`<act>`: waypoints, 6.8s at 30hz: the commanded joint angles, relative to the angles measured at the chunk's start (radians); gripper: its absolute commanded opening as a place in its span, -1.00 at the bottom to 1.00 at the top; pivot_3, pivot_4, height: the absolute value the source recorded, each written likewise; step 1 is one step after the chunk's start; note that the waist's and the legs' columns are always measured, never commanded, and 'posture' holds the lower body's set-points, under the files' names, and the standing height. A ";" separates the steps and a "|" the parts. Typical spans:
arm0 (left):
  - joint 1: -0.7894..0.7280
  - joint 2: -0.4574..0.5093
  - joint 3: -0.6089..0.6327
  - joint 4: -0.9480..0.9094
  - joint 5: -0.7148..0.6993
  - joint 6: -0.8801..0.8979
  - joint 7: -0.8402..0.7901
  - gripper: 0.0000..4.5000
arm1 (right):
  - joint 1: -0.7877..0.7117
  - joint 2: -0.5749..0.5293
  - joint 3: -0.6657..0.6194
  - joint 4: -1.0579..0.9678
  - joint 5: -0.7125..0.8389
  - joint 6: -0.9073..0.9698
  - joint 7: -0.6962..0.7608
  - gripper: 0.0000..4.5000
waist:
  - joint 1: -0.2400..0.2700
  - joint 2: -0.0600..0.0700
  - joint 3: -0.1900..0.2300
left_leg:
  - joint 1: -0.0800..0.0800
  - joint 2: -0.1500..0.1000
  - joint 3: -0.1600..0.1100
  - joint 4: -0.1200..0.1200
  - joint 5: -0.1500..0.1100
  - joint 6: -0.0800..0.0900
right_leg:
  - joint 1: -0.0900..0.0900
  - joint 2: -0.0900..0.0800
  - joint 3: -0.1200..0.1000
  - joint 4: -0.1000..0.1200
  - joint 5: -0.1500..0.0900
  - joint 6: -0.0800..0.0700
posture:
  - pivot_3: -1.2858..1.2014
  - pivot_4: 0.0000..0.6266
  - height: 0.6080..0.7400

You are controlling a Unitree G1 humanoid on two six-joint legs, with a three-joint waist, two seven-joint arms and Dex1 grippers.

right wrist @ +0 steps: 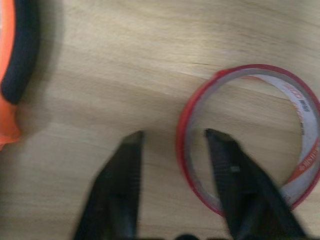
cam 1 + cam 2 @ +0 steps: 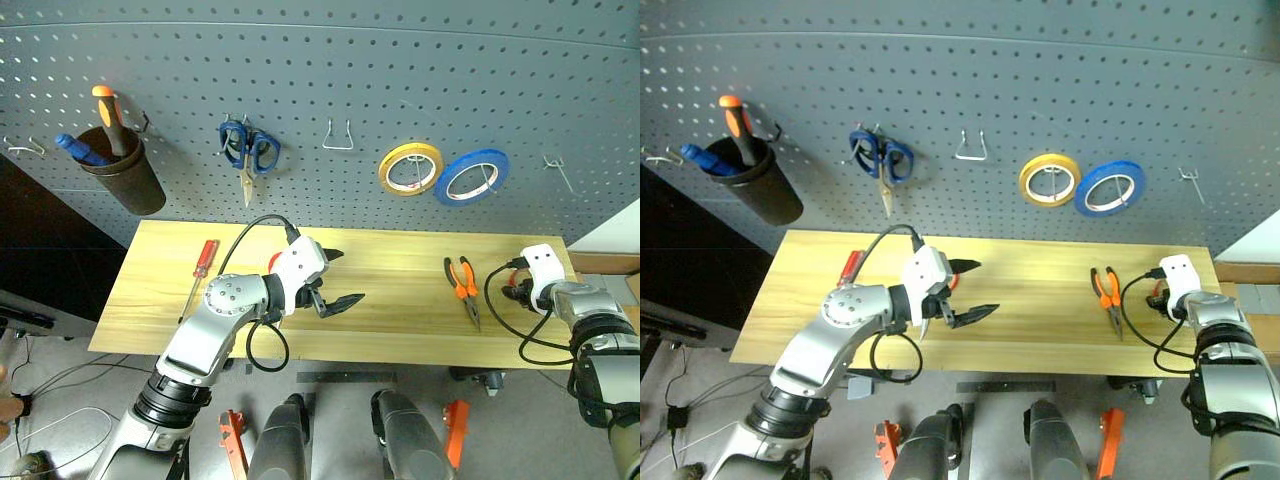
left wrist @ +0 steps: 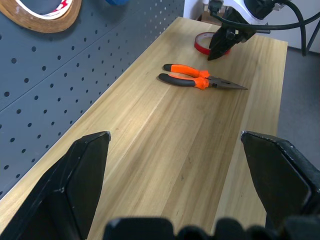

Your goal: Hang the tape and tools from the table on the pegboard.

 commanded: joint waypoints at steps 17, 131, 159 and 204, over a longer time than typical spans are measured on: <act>-0.066 -0.053 0.019 -0.116 -0.113 -0.019 -0.050 1.00 | 0.579 -0.095 -0.142 -1.057 -0.037 0.115 -0.098 -0.99 | 0.007 0.005 0.001 | -0.008 0.002 -0.004 0.001 0.000 -0.002 | -0.005 -0.003 -0.002 0.001 -0.002 0.004 | -0.08 0.05 1.00; 0.030 0.120 0.568 0.071 -0.354 -0.081 0.030 1.00 | 0.164 0.626 0.252 -1.685 0.115 0.417 -0.468 -0.18 | -0.019 -0.007 -0.016 | -0.032 0.015 -0.006 0.028 0.005 -0.005 | -0.031 0.016 -0.003 0.019 0.014 -0.003 | -0.02 -0.35 1.00; 0.105 0.211 0.554 0.001 -0.357 -0.073 -0.005 1.00 | -0.320 0.667 0.144 -0.596 -0.108 -0.567 -0.619 -0.18 | 0.056 -0.018 -0.043 | -0.031 0.017 -0.005 0.016 0.013 -0.017 | -0.037 0.017 -0.005 0.018 0.017 -0.009 | 0.08 -0.49 1.00; 0.160 0.157 0.398 0.012 -0.161 0.052 0.223 1.00 | 0.175 0.712 0.233 -1.195 -0.033 0.197 -0.412 0.99 | 0.052 -0.017 -0.056 | -0.028 0.016 -0.007 0.015 0.018 -0.013 | -0.035 0.017 -0.005 0.024 0.020 -0.014 | 0.05 -0.39 1.00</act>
